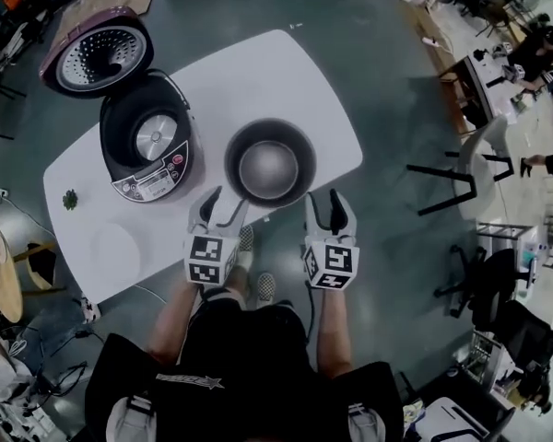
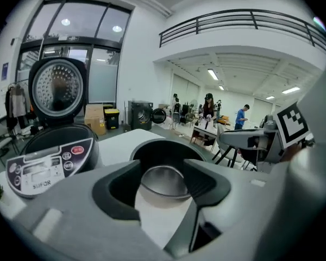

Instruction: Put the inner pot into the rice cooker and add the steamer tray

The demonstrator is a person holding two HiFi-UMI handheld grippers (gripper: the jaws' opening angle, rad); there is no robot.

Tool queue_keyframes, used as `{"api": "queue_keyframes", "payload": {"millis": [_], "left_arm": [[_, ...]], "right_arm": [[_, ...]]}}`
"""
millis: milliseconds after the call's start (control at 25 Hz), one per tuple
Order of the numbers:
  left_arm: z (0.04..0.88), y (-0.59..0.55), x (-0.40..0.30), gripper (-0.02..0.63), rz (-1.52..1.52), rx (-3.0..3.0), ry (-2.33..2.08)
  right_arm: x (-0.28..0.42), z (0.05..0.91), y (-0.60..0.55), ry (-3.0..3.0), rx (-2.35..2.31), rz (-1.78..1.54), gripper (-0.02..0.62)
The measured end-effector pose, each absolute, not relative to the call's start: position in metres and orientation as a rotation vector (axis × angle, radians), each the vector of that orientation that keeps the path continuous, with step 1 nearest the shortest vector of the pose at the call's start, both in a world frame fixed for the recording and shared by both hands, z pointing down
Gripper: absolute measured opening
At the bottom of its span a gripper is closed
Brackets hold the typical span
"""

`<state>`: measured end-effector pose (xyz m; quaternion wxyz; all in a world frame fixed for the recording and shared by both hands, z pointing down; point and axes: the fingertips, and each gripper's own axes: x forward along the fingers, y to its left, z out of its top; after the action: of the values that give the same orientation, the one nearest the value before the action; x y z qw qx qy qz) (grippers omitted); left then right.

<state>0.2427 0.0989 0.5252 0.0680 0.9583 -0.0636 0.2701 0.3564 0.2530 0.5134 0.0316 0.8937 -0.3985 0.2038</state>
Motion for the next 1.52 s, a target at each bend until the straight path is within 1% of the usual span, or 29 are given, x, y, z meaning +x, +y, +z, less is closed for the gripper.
{"api": "queue_keyframes", "payload": {"millis": [80, 120, 200, 600, 960, 1040, 1120, 1200, 1320, 1520], "left_arm": [[0.539, 0.095, 0.248, 0.272, 0.836, 2.846, -0.185], [0.545, 0.094, 0.251, 0.283, 0.847, 2.831, -0.183], [0.556, 0.091, 0.256, 0.294, 0.877, 2.809, -0.174], [0.607, 0.070, 0.269, 0.299, 0.989, 2.763, -0.150], [0.630, 0.067, 0.273, 0.299, 1.062, 2.734, -0.136], [0.631, 0.069, 0.274, 0.268, 1.067, 2.730, -0.124], [0.631, 0.069, 0.275, 0.258, 1.067, 2.728, -0.129], [0.629, 0.069, 0.276, 0.253, 1.055, 2.733, -0.143], [0.626, 0.069, 0.278, 0.247, 1.065, 2.762, -0.171], [0.615, 0.072, 0.280, 0.240, 1.032, 2.775, -0.186]], "right_arm": [[0.360, 0.528, 0.246, -1.220, 2.740, 0.672, 0.229], [0.362, 0.534, 0.243, -1.216, 2.735, 0.694, 0.239], [0.365, 0.545, 0.240, -1.199, 2.728, 0.732, 0.239], [0.379, 0.601, 0.236, -1.126, 2.703, 0.877, 0.239], [0.383, 0.619, 0.226, -1.129, 2.670, 0.939, 0.235], [0.385, 0.621, 0.227, -1.114, 2.666, 0.944, 0.169], [0.386, 0.621, 0.226, -1.113, 2.658, 0.943, 0.138], [0.387, 0.620, 0.225, -1.114, 2.656, 0.945, 0.138], [0.388, 0.620, 0.227, -1.094, 2.663, 0.955, 0.121], [0.390, 0.616, 0.230, -1.075, 2.666, 0.972, 0.119]]}}
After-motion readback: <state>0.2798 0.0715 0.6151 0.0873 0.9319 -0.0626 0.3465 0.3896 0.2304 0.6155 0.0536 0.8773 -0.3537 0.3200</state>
